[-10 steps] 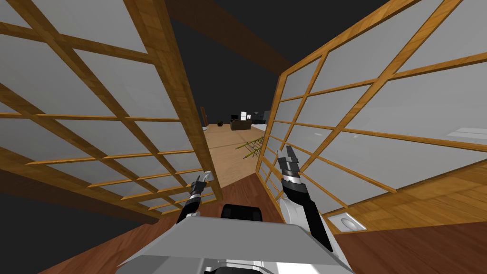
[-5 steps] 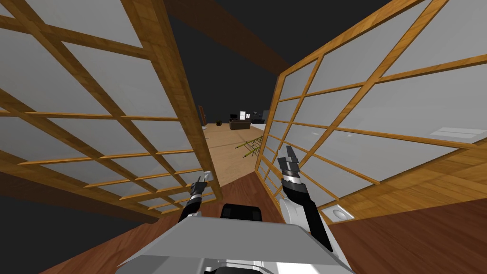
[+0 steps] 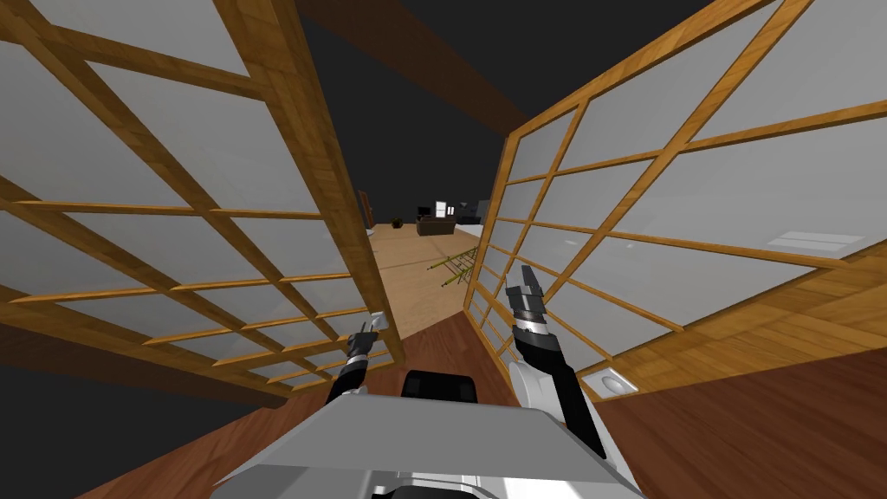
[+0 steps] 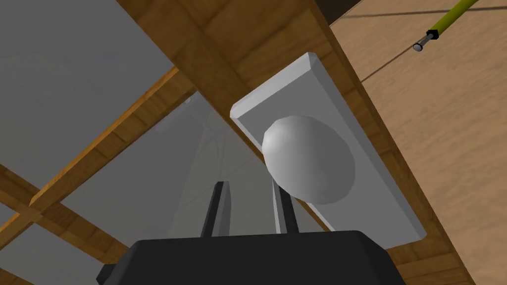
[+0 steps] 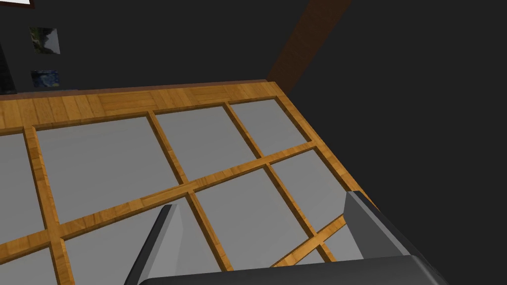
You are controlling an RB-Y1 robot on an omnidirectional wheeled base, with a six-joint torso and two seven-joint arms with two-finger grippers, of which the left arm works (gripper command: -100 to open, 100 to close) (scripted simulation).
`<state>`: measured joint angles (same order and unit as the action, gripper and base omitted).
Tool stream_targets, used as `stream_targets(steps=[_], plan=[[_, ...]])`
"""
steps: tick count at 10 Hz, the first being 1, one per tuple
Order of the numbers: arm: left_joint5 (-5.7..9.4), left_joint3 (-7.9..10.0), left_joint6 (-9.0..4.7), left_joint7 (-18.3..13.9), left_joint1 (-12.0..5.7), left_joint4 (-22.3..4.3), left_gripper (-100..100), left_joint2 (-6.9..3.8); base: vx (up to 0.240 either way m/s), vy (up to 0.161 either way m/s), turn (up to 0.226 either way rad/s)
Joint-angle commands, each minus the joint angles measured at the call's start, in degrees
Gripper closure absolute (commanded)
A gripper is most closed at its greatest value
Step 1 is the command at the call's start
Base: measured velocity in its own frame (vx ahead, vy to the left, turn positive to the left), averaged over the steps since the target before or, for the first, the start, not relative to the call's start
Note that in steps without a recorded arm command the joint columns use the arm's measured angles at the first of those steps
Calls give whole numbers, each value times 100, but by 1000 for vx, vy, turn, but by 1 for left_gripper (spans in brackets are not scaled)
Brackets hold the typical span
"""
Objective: Pull the door open
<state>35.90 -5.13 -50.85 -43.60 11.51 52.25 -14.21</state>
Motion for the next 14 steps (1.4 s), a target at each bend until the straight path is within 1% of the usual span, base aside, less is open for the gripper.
stream_targets(steps=[1, 2, 3, 4, 5, 6, 7, 8, 9, 10, 12, 14], plan=[[103, -181, -26, -286, -75, 71, -100, 86, -42, 16, -60], [103, -181, -26, -316, -75, 71, -100, 86, -41, 10, -37], [236, -238, -34, -548, -55, 117, -100, 106, -59, 9, -57], [362, -291, -41, -690, -35, 161, -100, 124, -94, 19, -63], [362, -291, -41, -786, -35, 161, -100, 124, -69, 12, -48], [485, -343, -49, -1000, -17, 204, -100, 141, -51, 11, -35], [485, -343, -49, -1018, -17, 204, -100, 141, -26, -2, -18], [599, -392, -56, -1243, 1, 244, -100, 158, -37, -5, -34], [708, -438, -62, -1392, 17, 281, -100, 174, -71, 8, -113], [708, -438, -62, -1461, 17, 281, -100, 174, -43, 15, -18], [895, -518, -73, -1806, 45, 346, -100, 201, -41, 11, -38], [1038, -579, -82, -2147, 67, 396, -100, 221, -60, 16, -44]])
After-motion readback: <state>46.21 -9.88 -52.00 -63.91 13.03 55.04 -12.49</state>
